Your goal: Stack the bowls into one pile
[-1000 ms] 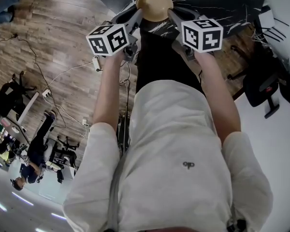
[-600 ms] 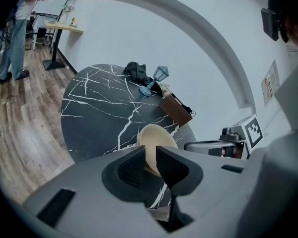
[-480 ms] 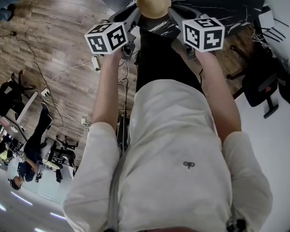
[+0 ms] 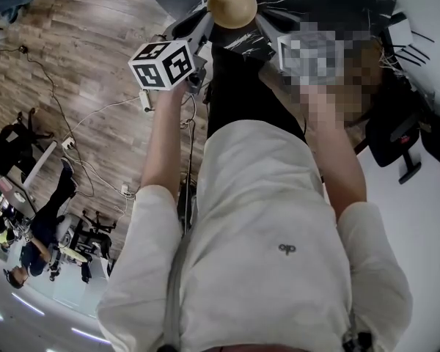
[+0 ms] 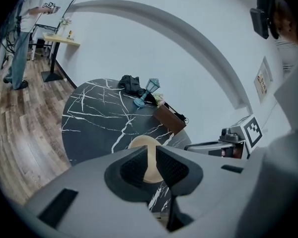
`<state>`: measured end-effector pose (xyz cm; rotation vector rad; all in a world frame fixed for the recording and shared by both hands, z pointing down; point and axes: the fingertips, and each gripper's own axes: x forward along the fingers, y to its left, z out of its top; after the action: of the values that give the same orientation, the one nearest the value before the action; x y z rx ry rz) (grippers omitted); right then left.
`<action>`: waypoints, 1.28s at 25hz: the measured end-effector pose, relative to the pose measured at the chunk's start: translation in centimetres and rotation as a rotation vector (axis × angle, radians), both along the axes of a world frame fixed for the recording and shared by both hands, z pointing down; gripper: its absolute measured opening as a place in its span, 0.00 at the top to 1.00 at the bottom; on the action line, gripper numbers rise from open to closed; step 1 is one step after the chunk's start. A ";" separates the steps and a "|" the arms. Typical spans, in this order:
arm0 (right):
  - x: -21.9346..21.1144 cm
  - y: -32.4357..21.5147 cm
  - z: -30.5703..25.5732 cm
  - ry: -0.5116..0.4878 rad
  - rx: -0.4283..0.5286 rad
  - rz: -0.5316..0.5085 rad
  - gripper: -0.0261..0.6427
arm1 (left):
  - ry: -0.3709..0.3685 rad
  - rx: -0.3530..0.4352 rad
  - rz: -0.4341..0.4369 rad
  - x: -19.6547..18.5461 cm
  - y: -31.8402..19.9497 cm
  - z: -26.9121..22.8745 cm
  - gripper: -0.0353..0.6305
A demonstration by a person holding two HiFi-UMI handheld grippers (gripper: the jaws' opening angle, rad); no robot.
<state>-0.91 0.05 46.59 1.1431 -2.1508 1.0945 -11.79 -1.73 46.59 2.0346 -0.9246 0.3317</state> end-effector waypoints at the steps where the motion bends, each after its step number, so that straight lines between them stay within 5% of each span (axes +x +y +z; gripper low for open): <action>1: 0.1 0.1 -0.4 0.002 0.010 -0.001 0.88 | 0.003 0.014 0.004 0.3 0.1 -0.5 0.87; 32: -1.3 3.3 -17.4 -0.004 0.449 -0.044 0.96 | -0.049 0.434 0.055 0.8 4.9 -17.5 0.93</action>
<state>-2.19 3.39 29.20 1.2694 -2.4862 0.6055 -11.01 3.15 29.10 2.4592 -1.0407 0.2241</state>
